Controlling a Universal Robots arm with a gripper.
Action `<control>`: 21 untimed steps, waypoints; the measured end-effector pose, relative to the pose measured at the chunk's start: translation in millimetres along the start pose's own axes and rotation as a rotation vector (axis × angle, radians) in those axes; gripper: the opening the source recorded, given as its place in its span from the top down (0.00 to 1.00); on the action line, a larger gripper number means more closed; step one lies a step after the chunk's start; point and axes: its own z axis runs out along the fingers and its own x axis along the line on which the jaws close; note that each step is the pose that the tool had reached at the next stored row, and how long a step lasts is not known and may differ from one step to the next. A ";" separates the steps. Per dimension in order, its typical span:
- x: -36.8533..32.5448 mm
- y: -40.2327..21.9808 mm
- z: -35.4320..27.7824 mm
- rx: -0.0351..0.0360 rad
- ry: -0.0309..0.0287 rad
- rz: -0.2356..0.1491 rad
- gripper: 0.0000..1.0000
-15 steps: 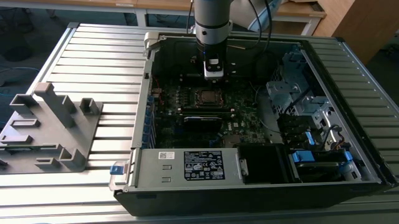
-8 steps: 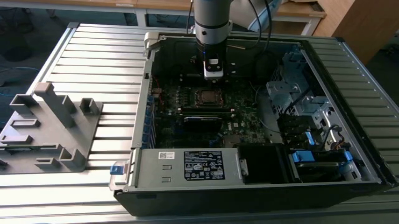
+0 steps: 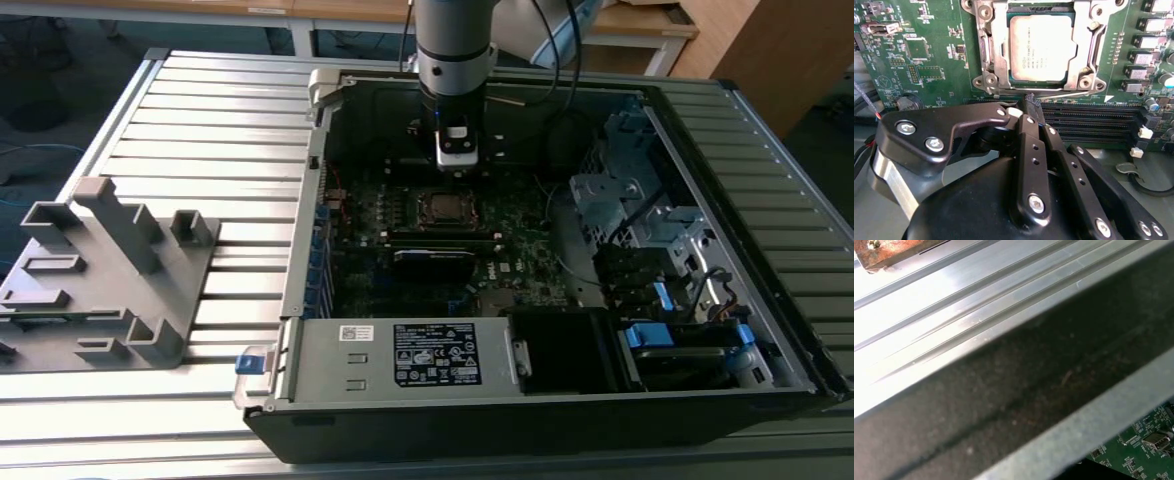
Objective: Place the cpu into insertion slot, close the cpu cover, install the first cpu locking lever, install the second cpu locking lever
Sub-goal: 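Install the first cpu locking lever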
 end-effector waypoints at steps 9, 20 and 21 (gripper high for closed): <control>-1.1 -1.8 -0.2 -0.0061 0.0037 0.001 0.89; -2.4 -3.9 -0.3 -0.0204 0.0122 0.003 0.89; -2.5 -4.1 -0.3 -0.0206 0.0124 0.003 0.89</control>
